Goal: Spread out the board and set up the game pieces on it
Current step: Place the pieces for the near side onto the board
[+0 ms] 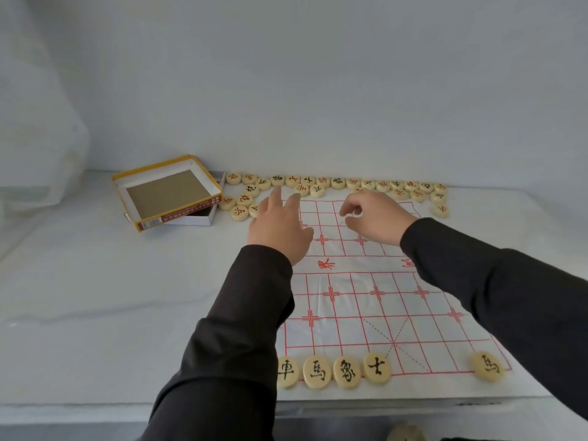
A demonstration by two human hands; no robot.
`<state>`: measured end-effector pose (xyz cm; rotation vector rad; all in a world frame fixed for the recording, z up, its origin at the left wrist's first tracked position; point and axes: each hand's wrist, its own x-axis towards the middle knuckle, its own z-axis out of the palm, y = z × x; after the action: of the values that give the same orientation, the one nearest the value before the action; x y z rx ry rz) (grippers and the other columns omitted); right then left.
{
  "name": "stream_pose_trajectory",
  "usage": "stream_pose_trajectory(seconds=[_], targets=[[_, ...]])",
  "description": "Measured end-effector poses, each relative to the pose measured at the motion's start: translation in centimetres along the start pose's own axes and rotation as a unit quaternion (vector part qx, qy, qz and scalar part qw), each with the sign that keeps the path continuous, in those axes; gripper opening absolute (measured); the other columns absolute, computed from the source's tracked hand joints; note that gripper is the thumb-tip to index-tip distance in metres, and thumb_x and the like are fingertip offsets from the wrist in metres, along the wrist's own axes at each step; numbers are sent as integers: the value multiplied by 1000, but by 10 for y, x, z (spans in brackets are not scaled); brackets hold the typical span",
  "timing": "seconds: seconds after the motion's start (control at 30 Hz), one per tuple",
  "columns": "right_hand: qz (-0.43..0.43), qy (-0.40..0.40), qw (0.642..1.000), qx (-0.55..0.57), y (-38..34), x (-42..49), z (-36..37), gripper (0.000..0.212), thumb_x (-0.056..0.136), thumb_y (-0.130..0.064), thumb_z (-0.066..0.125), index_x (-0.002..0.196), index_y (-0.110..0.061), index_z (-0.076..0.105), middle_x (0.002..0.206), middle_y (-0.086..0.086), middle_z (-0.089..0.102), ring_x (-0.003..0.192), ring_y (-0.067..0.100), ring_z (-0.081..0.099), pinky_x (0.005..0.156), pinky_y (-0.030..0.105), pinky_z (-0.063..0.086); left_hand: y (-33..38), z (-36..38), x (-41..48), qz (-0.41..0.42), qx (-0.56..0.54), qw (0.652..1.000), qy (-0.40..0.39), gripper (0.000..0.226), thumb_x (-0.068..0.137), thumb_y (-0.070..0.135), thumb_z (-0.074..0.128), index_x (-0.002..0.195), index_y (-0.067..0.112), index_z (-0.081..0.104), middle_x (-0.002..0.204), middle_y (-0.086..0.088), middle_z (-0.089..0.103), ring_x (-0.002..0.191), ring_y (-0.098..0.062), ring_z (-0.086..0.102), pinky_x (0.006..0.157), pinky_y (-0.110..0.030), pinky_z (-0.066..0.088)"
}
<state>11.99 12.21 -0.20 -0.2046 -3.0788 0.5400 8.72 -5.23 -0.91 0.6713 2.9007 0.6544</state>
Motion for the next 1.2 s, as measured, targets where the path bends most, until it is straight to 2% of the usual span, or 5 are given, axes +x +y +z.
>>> stream_pose_trajectory(seconds=[0.13,0.43,0.7,1.07,1.2], targets=[[49,46,997,-39,17,40,1,33,89,-14,52,121,-13,58,129,7,54,120,24,47,99,34,39,-1,-2,0,1,2,1000,-7,67,93,36,51,148,23,16,157,-5,0,144,-27,5,113,-43,22],[96,26,990,-102,31,107,15,38,92,-12,48,131,-14,48,128,12,52,118,28,46,97,36,41,-2,-2,2,-14,6,998,-57,68,93,40,50,148,24,13,157,-4,-5,144,-28,0,115,-46,20],[83,64,981,-163,33,124,24,27,94,-16,47,119,-14,55,116,11,57,111,27,47,94,36,40,-2,1,3,-15,18,997,-72,69,92,44,50,148,25,15,157,-3,-3,144,-28,2,114,-46,21],[105,129,982,-86,23,123,22,26,88,-19,58,112,-11,54,106,8,56,98,25,53,82,33,46,0,2,2,-18,20,996,-86,68,91,45,50,147,26,17,157,-3,-2,144,-28,2,113,-46,20],[82,43,993,-79,21,108,21,21,85,-27,57,99,-11,57,93,3,58,84,20,53,67,28,40,0,1,2,-22,17,996,-88,68,91,45,50,148,26,17,157,-3,-2,144,-28,2,113,-47,19]])
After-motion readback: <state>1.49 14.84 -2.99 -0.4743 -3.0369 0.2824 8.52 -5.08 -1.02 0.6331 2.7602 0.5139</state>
